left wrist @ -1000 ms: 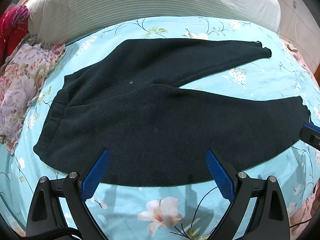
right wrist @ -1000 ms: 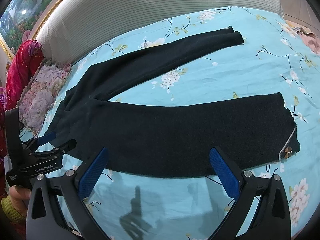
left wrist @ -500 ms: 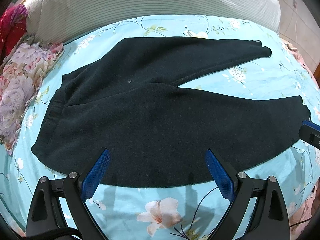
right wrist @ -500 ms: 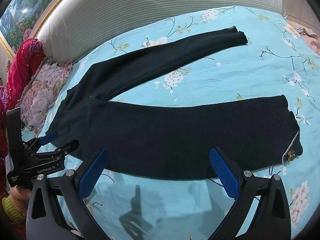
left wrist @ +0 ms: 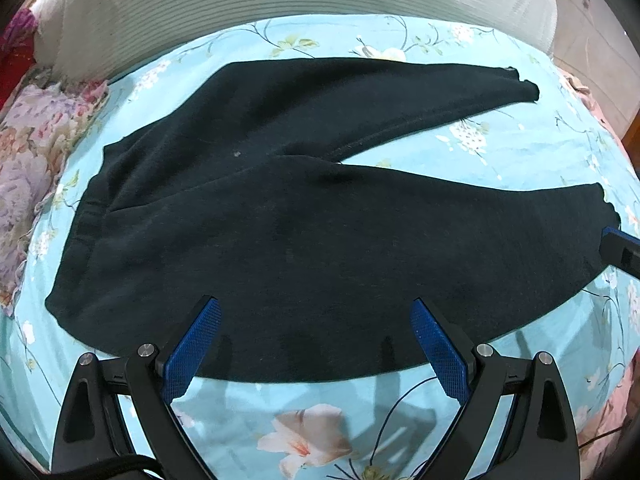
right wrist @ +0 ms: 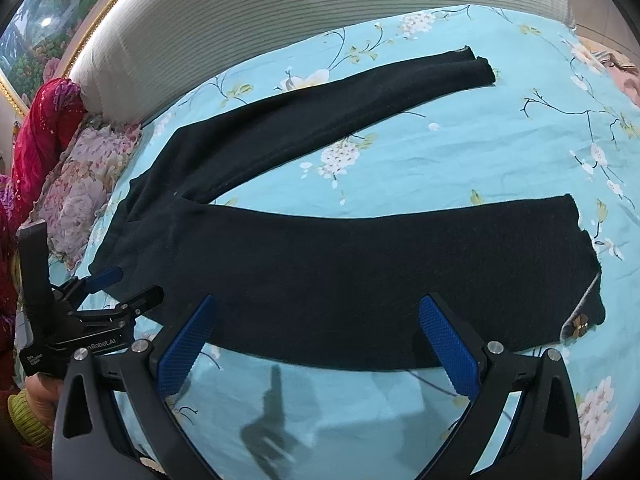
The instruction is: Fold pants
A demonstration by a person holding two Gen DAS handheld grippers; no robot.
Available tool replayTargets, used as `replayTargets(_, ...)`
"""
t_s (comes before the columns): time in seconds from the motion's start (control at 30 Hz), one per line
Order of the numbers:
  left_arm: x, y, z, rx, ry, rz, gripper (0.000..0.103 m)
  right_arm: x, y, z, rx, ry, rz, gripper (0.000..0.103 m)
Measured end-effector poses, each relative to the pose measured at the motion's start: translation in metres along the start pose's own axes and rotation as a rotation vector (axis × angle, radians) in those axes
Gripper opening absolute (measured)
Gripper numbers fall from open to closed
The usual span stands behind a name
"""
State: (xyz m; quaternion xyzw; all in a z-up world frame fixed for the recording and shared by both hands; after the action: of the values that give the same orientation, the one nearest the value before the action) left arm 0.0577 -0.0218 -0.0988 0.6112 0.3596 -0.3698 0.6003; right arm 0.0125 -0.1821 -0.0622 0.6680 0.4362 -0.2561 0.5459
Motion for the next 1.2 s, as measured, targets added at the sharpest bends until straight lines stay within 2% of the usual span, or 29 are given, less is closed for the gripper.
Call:
replayTargets(0.17,0.006,0.011,0.008,0.027,-0.012,-0.009,0.096,0.001,0.009,0.02,0.033,0.007,0.003,0.101)
replayTargets(0.4,0.017,0.055,0.02,0.06,-0.033,-0.004,0.096,0.005,0.039,0.056,0.052,0.006,0.015,0.101)
replayTargets(0.8,0.054,0.165,0.049,0.136,-0.084,-0.003,0.096,0.02,0.138,0.122,-0.036,-0.017,0.052,0.101)
replayTargets(1.0,0.093,0.216,0.062,0.181,-0.12,-0.05,0.096,0.047,0.193,0.165,-0.053,-0.021,0.035,0.101)
replayTargets(1.1,0.112,0.233,0.066,0.202,-0.11,-0.064,0.096,0.063,0.215,0.183,-0.067,-0.02,0.021,0.101)
replayTargets(1.2,0.135,0.249,0.069,0.207,-0.135,-0.101,0.096,0.083,0.238,0.201,-0.079,-0.021,0.006,0.101)
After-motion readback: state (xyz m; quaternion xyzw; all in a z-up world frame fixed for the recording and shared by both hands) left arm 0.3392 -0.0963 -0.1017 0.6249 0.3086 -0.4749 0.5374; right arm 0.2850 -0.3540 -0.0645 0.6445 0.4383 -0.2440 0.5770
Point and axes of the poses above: each gripper's, at about its wrist camera, not at the fingertips, and x roughly the way its jaws point, z to its right, y to its top, the point moved 7 cm from there along x, roughly the way its jaws point, and after that the axes turned 7 degrees about -x, right-handed, at the moved point
